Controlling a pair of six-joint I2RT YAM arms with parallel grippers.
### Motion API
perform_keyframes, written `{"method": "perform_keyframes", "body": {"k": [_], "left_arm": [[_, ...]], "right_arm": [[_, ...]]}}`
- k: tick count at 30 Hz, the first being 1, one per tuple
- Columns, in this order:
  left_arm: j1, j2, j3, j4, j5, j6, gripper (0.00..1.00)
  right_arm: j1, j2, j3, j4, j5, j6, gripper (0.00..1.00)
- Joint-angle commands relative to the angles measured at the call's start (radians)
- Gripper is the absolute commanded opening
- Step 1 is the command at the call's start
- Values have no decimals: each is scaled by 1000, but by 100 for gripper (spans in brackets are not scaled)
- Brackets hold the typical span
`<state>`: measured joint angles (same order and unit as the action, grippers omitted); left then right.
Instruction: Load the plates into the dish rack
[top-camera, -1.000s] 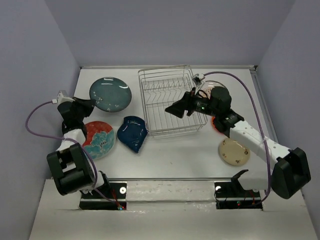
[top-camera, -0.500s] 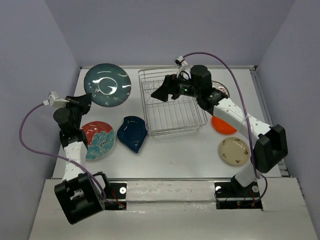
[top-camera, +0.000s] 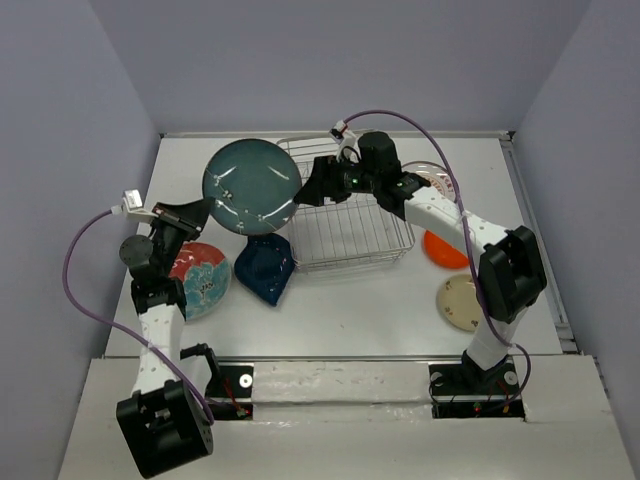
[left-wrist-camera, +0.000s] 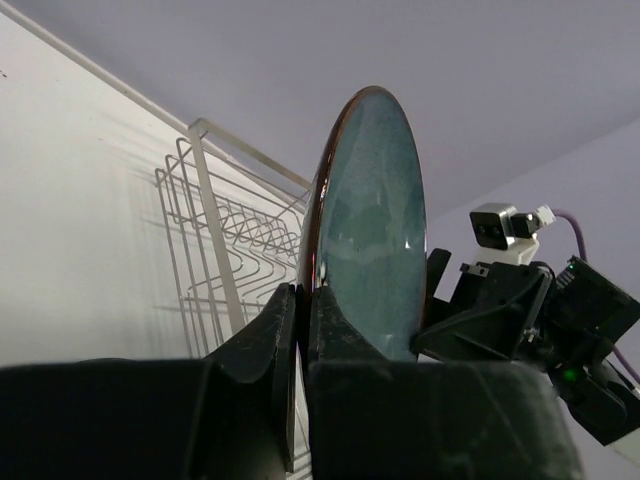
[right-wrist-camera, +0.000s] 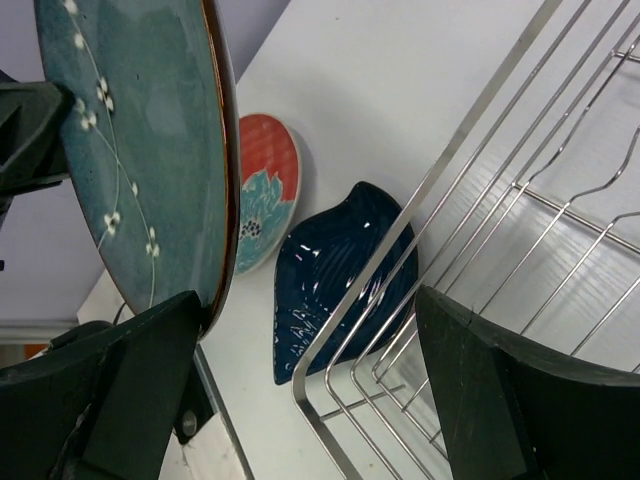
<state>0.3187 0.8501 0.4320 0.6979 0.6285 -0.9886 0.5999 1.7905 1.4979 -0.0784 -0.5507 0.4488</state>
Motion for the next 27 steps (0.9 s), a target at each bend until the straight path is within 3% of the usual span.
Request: {"method": "perform_keyframes", "body": {"k": [1,8,11,12,16,18,19,22,27], "left_arm": [[-1,-55,-4,244,100,-136,6],[-15,-49,-47,301,180,-168,6],[-18,-57,-65,304,207,-153,6],[-21,-59,-70,304,217,-147,6],[-24,-71,-90,305,250,-131,9],[-26,-77,-98,292,273,-110,26],[-26,-79,-99,281,283,-101,40],[-35,-83,-108,227,316,-45,64],[-98,-124,-113,42,306,99,88]], "right_arm": [[12,-2,56,52,-34,22,93],[12,-2,-2,196,-112,80,86],[12,3,-8,218,-133,102,70],[12,0,-13,238,-141,108,52],[12,-29,-47,253,-129,126,7],[3,-83,-85,252,-56,128,7],[-6,-101,-111,249,-34,126,7],[-83,-180,-125,210,41,120,7],[-296,-270,-97,94,159,102,7]]}}
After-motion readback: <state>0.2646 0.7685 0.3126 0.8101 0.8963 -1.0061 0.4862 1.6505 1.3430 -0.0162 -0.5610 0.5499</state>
